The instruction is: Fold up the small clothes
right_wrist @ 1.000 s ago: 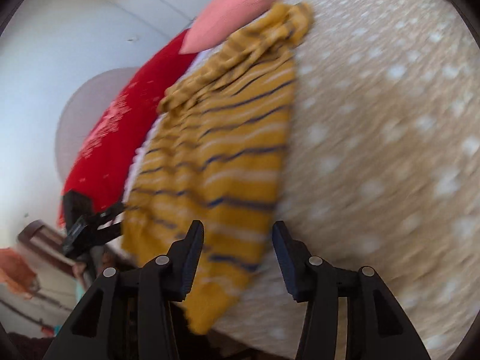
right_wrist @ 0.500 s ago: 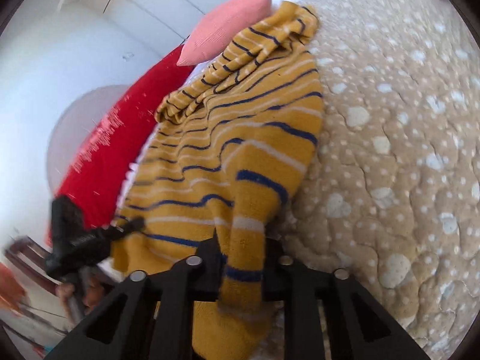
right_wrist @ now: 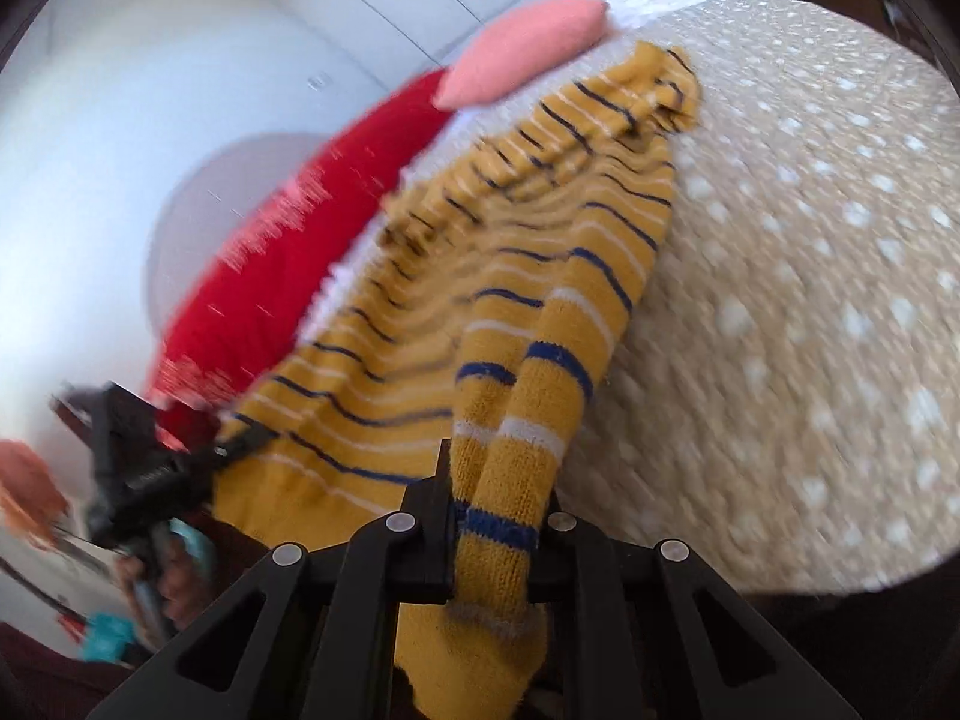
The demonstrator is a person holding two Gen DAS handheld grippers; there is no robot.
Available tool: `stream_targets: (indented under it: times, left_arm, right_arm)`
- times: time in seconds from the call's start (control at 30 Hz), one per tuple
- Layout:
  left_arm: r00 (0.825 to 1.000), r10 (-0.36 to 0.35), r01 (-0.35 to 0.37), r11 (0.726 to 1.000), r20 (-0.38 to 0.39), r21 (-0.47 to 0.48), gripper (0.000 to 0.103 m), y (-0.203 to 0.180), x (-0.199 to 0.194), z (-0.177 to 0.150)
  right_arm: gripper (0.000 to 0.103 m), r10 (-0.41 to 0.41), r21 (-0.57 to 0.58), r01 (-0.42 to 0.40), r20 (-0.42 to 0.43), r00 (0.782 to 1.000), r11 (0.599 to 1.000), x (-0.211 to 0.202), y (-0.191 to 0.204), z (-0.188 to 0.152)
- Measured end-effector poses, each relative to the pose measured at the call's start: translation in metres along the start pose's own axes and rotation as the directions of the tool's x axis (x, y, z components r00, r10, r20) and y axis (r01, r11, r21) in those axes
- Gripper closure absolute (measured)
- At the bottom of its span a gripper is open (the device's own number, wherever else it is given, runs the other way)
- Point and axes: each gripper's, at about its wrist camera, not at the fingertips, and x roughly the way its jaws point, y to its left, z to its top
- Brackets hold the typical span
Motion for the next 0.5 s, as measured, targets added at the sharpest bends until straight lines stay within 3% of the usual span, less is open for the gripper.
stream_targets:
  times: [0.07,0.17,0.3,0.4,0.47,0.5]
  left_arm:
    - [0.999,-0.041,0.041,0.998,-0.005,-0.047,0.093,0.008,0.004,0.012]
    - [0.997,-0.065,0.067,0.997,0.053,-0.039,0.093,0.002,0.002,0.046]
    - [0.992,-0.062,0.065,0.998,0.110,-0.021,0.093,-0.010,0.023,0.118]
    - [0.994,-0.047,0.052,0.997,0.094,-0.057,0.093,-0.013,0.065,0.183]
    - [0.998,0.002,0.002,0.996,0.056,-0.086,0.093,-0.010,0.104,0.224]
    - [0.999,0.035,-0.032,0.994,0.027,-0.103,0.093,-0.005,0.126,0.244]
  right_arm:
    - [0.090,0.034,0.027,-0.035,0.004,0.999,0.999,-0.001,-0.005,0.009]
    - [0.090,0.079,-0.009,-0.079,0.050,0.996,0.997,-0.009,0.006,0.041]
    - [0.087,0.055,-0.093,-0.044,0.120,0.991,0.995,-0.003,0.029,0.107]
    - [0.087,0.007,-0.104,0.010,0.160,0.987,0.995,0.020,0.032,0.170]
    - [0.084,-0.028,-0.066,0.039,0.159,0.987,0.997,0.045,0.026,0.209]
    - [0.078,-0.055,-0.046,0.062,0.153,0.987,0.997,0.062,0.019,0.231]
